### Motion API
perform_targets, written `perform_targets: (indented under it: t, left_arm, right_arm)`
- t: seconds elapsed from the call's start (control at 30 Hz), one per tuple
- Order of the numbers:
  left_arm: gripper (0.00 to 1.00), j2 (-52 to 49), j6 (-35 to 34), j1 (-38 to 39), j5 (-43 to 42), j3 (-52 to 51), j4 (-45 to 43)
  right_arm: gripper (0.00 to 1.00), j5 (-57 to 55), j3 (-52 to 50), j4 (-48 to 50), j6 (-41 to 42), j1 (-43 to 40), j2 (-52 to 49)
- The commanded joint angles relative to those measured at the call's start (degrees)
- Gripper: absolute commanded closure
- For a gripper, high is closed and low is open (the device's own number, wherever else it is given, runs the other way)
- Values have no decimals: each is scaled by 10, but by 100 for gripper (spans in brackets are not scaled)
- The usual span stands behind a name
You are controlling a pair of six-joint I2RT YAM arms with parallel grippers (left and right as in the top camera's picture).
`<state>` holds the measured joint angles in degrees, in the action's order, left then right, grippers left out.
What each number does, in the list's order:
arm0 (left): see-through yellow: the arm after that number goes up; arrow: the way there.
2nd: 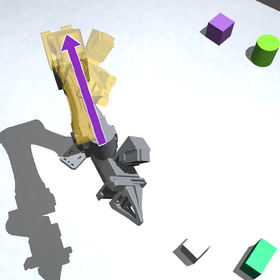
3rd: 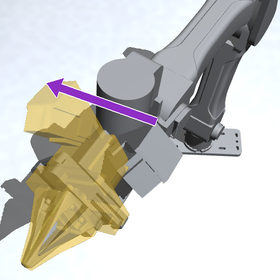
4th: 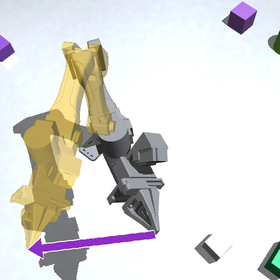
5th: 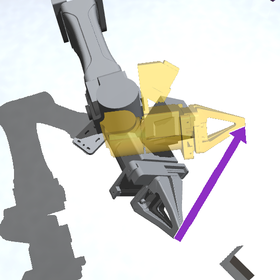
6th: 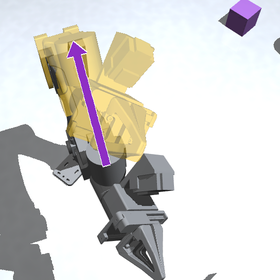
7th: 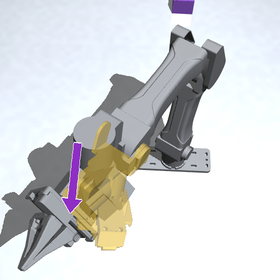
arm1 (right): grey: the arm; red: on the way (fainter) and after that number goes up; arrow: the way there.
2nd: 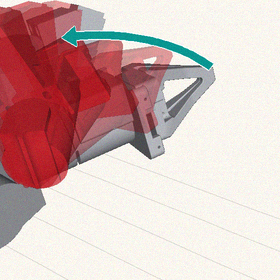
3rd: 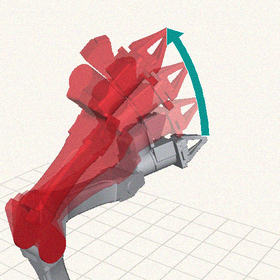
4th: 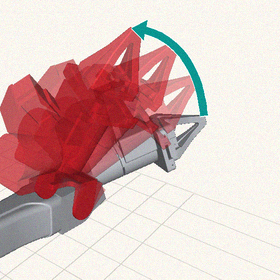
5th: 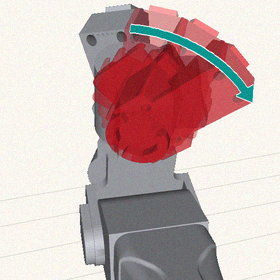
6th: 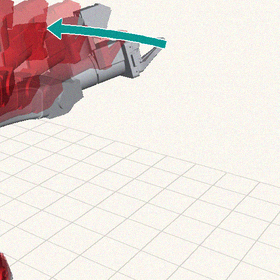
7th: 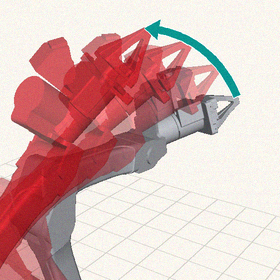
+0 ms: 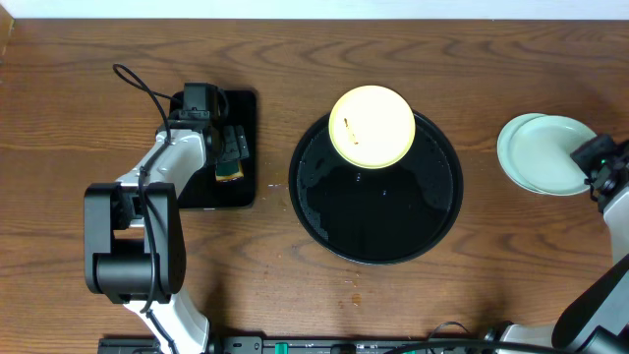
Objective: Clean dirty plates on tray and stack at the side
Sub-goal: 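Move the right gripper to the yellow plate's rim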
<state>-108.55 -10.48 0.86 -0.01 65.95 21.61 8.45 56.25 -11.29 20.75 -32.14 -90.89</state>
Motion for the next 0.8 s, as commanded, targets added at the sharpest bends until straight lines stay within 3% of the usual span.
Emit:
perform_targets:
  t: [0.0, 0.3, 0.5, 0.77]
  left_arm:
    - [9, -1, 3, -1, 7, -2, 0]
    - [9, -1, 3, -1, 7, -2, 0]
    - [9, 0, 3, -1, 7, -2, 0]
    - [9, -1, 3, -1, 7, -2, 0]
  right_arm:
    - [50, 131, 17, 2, -63, 24, 0]
    - [49, 138, 103, -103, -209, 223, -9]
    - [46, 50, 204, -181, -262, 348, -87]
    - [46, -50, 223, -115, -271, 409, -200]
